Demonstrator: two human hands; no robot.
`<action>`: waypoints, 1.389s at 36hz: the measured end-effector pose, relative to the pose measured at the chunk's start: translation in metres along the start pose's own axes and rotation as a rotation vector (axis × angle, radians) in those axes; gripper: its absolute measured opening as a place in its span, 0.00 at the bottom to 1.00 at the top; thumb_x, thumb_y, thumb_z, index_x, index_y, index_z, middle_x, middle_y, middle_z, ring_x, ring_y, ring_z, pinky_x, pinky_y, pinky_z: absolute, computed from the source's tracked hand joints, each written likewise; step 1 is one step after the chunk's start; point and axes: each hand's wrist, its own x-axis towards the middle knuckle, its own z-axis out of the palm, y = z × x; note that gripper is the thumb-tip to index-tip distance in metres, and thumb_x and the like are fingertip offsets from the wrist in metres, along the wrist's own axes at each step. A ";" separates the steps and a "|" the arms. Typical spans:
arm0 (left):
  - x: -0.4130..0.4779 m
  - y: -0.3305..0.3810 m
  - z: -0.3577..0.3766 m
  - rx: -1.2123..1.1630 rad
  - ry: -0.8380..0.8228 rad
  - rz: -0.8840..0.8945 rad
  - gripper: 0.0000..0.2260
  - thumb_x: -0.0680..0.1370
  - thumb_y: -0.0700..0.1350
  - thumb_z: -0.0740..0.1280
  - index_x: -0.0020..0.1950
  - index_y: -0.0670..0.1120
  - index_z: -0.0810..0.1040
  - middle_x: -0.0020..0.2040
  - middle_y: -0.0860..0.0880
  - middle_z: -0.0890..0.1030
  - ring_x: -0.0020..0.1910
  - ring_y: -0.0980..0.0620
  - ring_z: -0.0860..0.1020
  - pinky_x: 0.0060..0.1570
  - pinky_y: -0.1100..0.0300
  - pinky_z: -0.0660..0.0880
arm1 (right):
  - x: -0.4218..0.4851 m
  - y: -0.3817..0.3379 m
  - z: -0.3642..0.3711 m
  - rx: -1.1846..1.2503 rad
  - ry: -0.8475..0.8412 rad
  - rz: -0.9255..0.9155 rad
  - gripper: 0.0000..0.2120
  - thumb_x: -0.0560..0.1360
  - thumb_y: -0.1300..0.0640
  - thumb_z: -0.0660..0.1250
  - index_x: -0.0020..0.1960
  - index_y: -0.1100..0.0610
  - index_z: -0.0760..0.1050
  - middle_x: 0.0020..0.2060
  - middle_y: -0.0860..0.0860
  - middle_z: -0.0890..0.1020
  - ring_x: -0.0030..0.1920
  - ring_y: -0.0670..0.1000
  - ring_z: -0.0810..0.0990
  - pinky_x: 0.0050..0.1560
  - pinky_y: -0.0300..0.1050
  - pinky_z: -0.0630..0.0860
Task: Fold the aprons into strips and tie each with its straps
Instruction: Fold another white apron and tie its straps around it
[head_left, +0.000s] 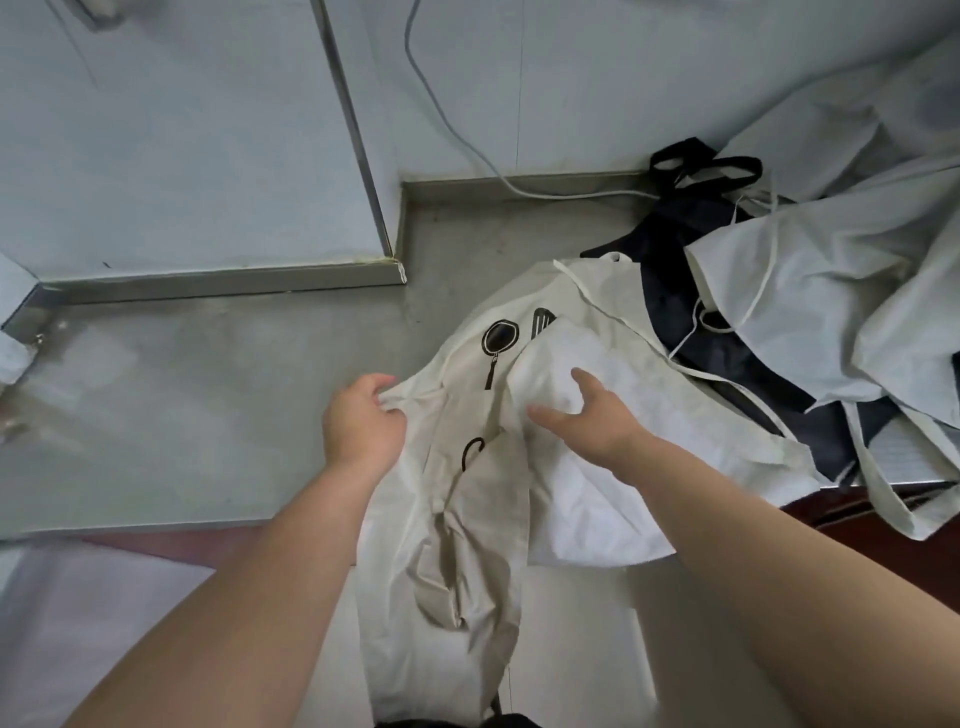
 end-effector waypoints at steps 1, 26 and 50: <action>0.006 -0.004 0.002 0.068 -0.023 -0.025 0.20 0.72 0.36 0.65 0.64 0.46 0.76 0.62 0.44 0.77 0.61 0.45 0.75 0.58 0.58 0.71 | 0.004 -0.003 0.004 -0.019 0.001 0.000 0.40 0.74 0.42 0.66 0.77 0.48 0.47 0.75 0.51 0.56 0.71 0.55 0.64 0.64 0.48 0.67; 0.077 0.127 0.096 0.239 -0.500 0.310 0.23 0.77 0.49 0.65 0.72 0.49 0.67 0.72 0.47 0.64 0.67 0.49 0.68 0.60 0.63 0.63 | 0.098 -0.002 -0.106 -0.036 0.296 0.064 0.25 0.78 0.51 0.60 0.73 0.56 0.61 0.47 0.50 0.76 0.50 0.51 0.75 0.51 0.44 0.71; 0.096 0.184 0.175 -0.512 -0.649 -0.125 0.18 0.63 0.67 0.69 0.46 0.59 0.80 0.54 0.57 0.81 0.57 0.56 0.78 0.57 0.57 0.73 | 0.186 -0.016 -0.126 0.169 -0.121 -0.353 0.07 0.79 0.62 0.61 0.51 0.58 0.78 0.46 0.50 0.82 0.49 0.47 0.79 0.54 0.42 0.75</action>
